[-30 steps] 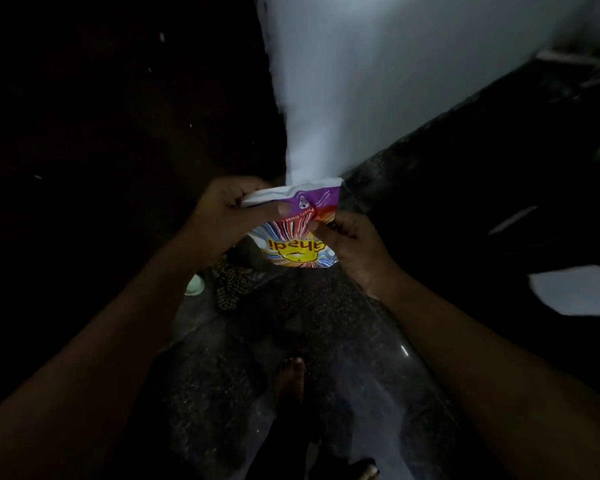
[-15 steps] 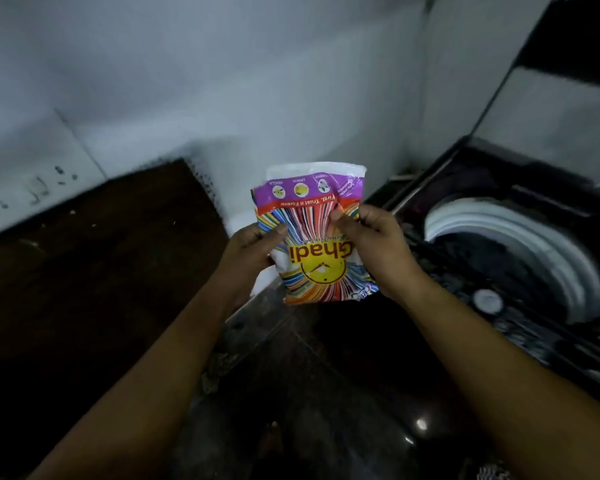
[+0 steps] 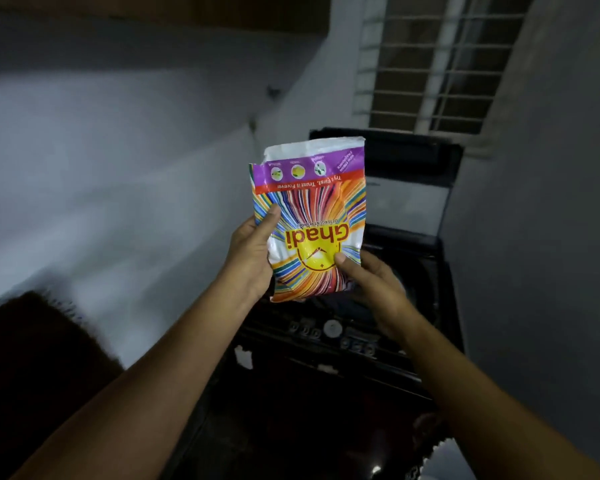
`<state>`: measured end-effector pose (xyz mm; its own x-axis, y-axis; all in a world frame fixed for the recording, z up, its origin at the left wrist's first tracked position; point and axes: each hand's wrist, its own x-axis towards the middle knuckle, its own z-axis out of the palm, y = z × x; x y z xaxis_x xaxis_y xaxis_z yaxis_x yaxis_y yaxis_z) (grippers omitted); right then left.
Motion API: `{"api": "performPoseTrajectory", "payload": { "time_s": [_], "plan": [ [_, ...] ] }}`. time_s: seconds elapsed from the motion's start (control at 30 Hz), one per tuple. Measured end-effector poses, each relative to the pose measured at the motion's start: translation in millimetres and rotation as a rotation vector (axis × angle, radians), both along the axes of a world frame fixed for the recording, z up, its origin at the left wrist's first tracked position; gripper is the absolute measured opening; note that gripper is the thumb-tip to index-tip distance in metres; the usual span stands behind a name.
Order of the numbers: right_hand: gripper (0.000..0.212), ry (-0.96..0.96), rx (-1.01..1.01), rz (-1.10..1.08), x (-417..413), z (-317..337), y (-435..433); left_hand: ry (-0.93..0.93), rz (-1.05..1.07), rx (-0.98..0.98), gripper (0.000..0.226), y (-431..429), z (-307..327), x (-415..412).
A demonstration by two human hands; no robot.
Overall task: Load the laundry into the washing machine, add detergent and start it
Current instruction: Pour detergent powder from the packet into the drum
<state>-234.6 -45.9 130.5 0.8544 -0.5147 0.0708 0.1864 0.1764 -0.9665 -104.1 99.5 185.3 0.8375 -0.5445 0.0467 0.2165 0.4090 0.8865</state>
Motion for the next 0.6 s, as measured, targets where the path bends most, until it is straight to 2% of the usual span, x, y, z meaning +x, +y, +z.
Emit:
{"api": "performPoseTrajectory", "payload": {
  "time_s": [0.07, 0.17, 0.27, 0.33, 0.4, 0.5, 0.6],
  "plan": [
    [0.038, -0.012, 0.110, -0.119, -12, -8, -11, -0.011, -0.067, -0.013, 0.040, -28, 8, -5],
    [0.063, -0.098, 0.293, -0.292, -18, -10, -22, 0.030, -0.180, -0.008, 0.040, -62, 10, -7],
    [0.056, -0.240, 0.506, -0.473, -24, -13, -24, 0.079, -0.312, -0.033, 0.038, -93, 5, -6],
    [0.054, -0.322, 0.611, -0.480, -24, -20, -22, 0.141, -0.393, -0.068, 0.055, -108, 1, -6],
    [0.058, -0.399, 0.608, -0.450, -17, -22, -18, 0.215, -0.506, -0.095, 0.070, -124, -4, -12],
    [0.061, -0.507, 0.661, -0.477, -12, -19, -19, 0.242, -0.590, -0.053, 0.056, -141, -15, -29],
    [0.059, -0.516, 0.628, -0.557, -26, -25, -22, 0.174, -0.708, 0.006, 0.037, -155, -32, -38]
  ]
}}
